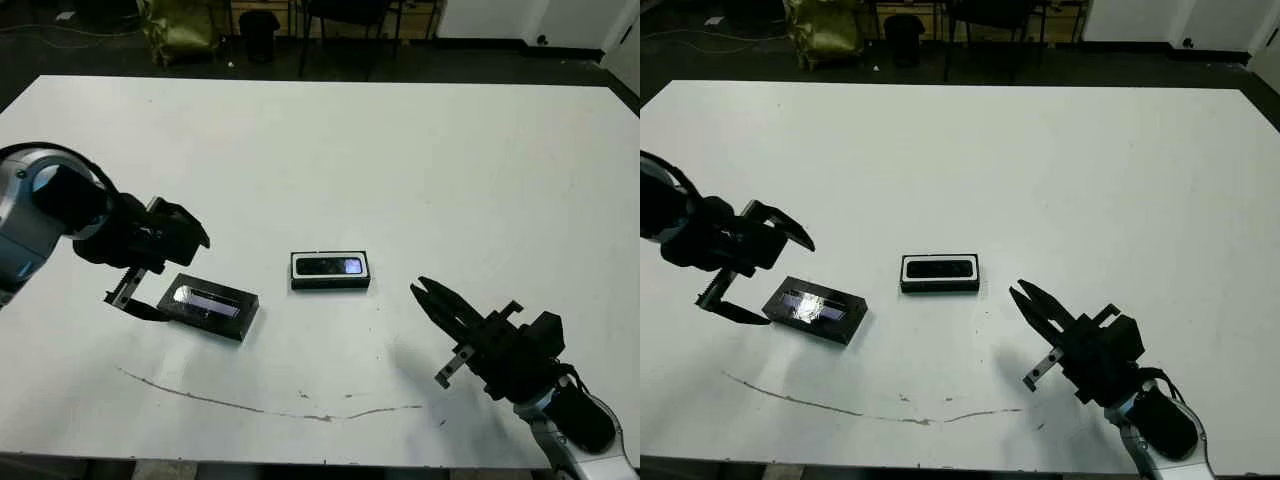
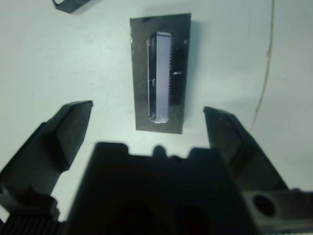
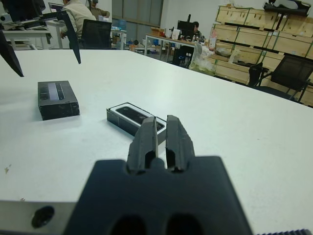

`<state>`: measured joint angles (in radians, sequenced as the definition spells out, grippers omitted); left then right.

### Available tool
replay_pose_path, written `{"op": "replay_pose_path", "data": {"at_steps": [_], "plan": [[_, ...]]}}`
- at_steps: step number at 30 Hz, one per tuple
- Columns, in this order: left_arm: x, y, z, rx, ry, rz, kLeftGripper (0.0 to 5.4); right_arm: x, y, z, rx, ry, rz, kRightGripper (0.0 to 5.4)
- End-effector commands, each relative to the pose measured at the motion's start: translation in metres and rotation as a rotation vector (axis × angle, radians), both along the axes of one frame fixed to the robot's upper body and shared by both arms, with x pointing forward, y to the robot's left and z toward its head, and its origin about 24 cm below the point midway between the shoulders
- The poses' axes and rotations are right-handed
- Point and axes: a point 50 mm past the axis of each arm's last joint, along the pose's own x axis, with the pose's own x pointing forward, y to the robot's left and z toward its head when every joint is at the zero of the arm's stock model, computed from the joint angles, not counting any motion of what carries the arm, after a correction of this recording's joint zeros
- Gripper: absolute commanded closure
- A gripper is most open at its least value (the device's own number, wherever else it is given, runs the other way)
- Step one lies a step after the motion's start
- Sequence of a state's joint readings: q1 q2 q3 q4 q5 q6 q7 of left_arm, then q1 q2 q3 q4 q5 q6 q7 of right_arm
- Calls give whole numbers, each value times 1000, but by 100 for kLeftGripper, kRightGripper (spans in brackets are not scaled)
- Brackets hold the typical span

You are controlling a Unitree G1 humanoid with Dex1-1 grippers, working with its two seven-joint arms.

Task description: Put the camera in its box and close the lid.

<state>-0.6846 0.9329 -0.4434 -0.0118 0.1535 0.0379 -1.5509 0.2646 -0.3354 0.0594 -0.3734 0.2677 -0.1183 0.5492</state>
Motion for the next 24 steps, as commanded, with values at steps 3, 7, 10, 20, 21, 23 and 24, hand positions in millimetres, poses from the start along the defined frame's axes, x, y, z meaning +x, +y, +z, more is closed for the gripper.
{"op": "replay_pose_path", "data": {"at_steps": [3, 7, 10, 20, 21, 23, 24], "plan": [[2, 2, -8, 18, 18, -8, 1, -2, -2, -6, -1, 25, -10, 540], [4, 3, -13, 27, 31, -2, 1, -2, -2, -6, 4, 21, -1, 540], [5, 4, -16, 19, 42, -7, 1, -1, -2, -7, 2, 15, 1, 540], [9, 8, -26, -12, 115, 14, 1, -2, -1, -5, 2, 13, 3, 540], [9, 9, -27, -22, 126, 27, 1, -2, -1, -5, 6, 17, 3, 540], [11, 9, -29, -49, 145, 54, 1, -1, -2, -6, 14, 20, 4, 540], [12, 9, -30, -55, 150, 56, 1, -1, -2, -6, 23, 23, 6, 540]]}}
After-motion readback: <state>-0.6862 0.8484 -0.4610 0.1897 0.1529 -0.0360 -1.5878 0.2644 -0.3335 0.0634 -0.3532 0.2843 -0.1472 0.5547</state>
